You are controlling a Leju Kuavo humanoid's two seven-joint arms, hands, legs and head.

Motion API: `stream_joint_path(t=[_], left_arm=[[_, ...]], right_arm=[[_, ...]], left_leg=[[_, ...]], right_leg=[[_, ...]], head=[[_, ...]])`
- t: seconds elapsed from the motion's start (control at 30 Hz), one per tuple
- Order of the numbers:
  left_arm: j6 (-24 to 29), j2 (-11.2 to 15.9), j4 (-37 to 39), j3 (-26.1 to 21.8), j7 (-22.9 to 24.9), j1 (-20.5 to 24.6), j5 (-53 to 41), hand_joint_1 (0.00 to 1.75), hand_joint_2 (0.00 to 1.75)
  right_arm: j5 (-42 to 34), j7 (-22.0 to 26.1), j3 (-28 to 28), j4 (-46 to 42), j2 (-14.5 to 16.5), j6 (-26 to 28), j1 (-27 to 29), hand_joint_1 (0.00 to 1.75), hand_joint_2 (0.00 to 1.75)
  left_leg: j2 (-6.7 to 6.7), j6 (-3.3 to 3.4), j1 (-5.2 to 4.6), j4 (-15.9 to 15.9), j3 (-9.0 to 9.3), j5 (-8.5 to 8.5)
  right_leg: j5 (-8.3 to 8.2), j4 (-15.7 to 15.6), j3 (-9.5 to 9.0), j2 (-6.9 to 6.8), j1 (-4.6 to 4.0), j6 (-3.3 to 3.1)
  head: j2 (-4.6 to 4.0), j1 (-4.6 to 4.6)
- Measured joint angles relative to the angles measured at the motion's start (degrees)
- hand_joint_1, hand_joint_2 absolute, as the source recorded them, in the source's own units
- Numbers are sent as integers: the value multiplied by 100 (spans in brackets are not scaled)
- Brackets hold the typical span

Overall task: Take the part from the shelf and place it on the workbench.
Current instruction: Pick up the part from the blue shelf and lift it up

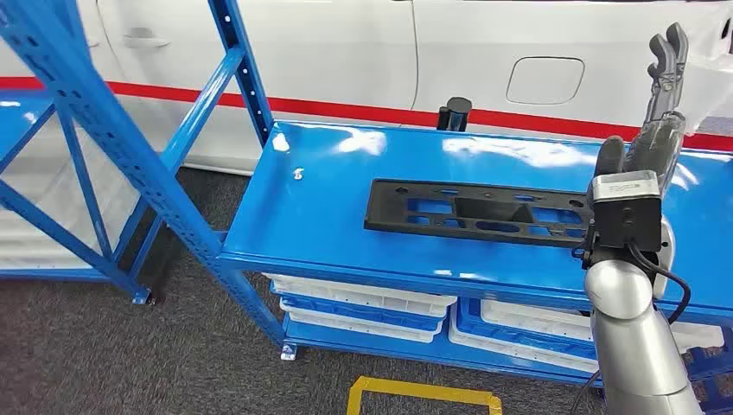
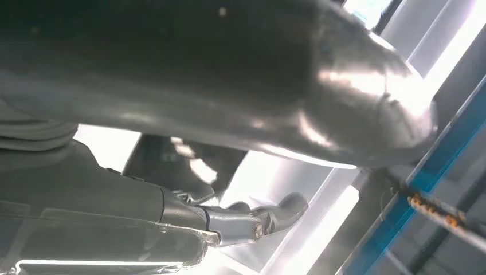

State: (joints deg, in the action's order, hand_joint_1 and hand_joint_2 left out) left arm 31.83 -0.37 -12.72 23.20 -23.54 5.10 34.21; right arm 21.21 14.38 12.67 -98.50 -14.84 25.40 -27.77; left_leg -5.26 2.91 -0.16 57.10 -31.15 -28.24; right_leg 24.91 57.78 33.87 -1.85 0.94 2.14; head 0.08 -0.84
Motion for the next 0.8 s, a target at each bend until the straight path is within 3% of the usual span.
stream_joint_path(t=[0.17,0.4,0.47,0.53,0.6,0.67,0.73,0.77,0.8], left_arm=[[-2,-2,0,3,1,-1,-3,0,0],[-16,-4,2,9,19,-10,-58,0,0],[-16,3,3,10,35,-14,-62,0,0],[-17,10,5,10,39,-21,-58,0,0],[-30,0,5,10,37,-24,-53,0,0],[-44,-11,5,10,35,-28,-51,0,0],[-50,-15,7,10,35,-35,-50,0,0],[-54,-21,7,10,35,-38,-50,0,0],[-58,-26,7,10,35,-40,-49,0,0]], right_arm=[[38,-11,-16,38,5,14,58,0,0],[-143,-7,-80,58,7,49,173,0,0],[-266,9,-96,60,7,12,199,0,0],[-354,38,-103,62,2,-34,206,0,0],[-406,68,-122,72,-18,-59,202,0,0],[-436,84,-154,92,-48,-69,212,0,0],[-449,87,-175,119,-71,-72,241,0,0],[-451,87,-180,132,-78,-73,253,0,0],[-452,88,-182,140,-81,-73,258,0,0]], left_leg=[[10,-28,22,-9,4,23],[36,-173,33,-10,-13,30],[43,-134,17,6,-26,12],[39,-55,20,-77,30,52],[17,-1,54,-233,142,145],[-2,16,76,-298,193,186],[-25,-1,83,-294,199,171],[-43,-22,95,-287,209,155],[-65,-54,115,-272,224,130]], right_leg=[[23,2,5,4,-36,-35],[27,-4,9,-26,-44,-41],[11,-30,-2,-34,-11,-17],[-5,-58,-19,-32,-9,22],[98,163,91,41,-23,33],[345,833,432,130,-5,25],[497,1438,774,156,33,73],[457,1467,819,153,58,133],[326,1257,742,130,85,213]], head=[[-1,-4],[0,0],[0,-5],[0,-9],[0,6],[-1,30],[-1,42],[-1,42],[-1,43]])
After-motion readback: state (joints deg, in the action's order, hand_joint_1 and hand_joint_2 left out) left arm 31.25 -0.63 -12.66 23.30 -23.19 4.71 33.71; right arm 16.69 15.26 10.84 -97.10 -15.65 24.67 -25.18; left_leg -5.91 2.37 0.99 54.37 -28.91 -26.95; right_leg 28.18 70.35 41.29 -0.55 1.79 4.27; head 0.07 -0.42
